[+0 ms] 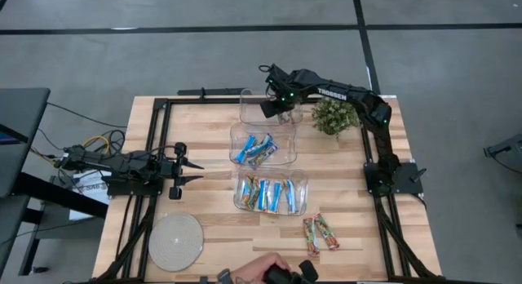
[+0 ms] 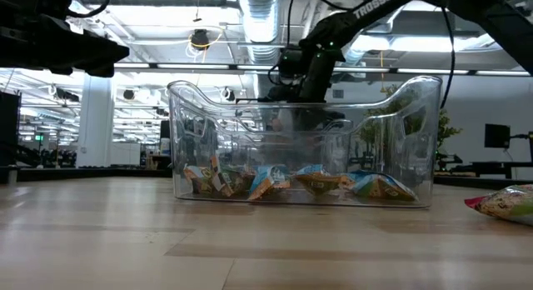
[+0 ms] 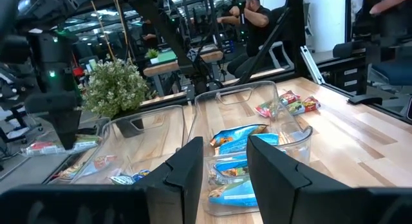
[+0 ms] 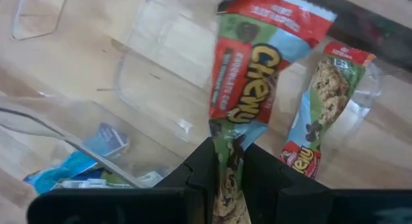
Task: Pick and place Granola Bars by type
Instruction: Put the red granola bar into the top transparent bin
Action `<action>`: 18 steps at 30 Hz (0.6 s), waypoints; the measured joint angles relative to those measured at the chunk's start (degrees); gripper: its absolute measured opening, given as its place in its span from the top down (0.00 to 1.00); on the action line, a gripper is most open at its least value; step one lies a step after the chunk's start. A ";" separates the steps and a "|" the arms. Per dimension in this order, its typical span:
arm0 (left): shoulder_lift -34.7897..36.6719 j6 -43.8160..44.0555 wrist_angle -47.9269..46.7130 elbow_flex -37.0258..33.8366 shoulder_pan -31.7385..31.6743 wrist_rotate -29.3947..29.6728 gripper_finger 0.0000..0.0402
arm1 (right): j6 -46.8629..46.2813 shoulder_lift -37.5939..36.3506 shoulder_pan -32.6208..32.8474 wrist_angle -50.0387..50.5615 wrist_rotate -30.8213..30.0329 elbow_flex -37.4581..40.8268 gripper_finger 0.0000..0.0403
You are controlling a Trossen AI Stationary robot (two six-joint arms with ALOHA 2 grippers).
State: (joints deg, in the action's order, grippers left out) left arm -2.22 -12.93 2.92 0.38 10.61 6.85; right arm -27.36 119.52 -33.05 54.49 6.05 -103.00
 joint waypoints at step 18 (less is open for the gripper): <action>0.00 0.00 0.00 0.00 0.00 0.00 0.72 | -2.66 -0.06 -1.49 -0.51 -0.09 0.00 0.87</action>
State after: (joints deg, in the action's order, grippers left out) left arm -2.22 -12.93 2.92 0.38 10.61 6.85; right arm -30.02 119.46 -34.54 53.98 5.96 -103.00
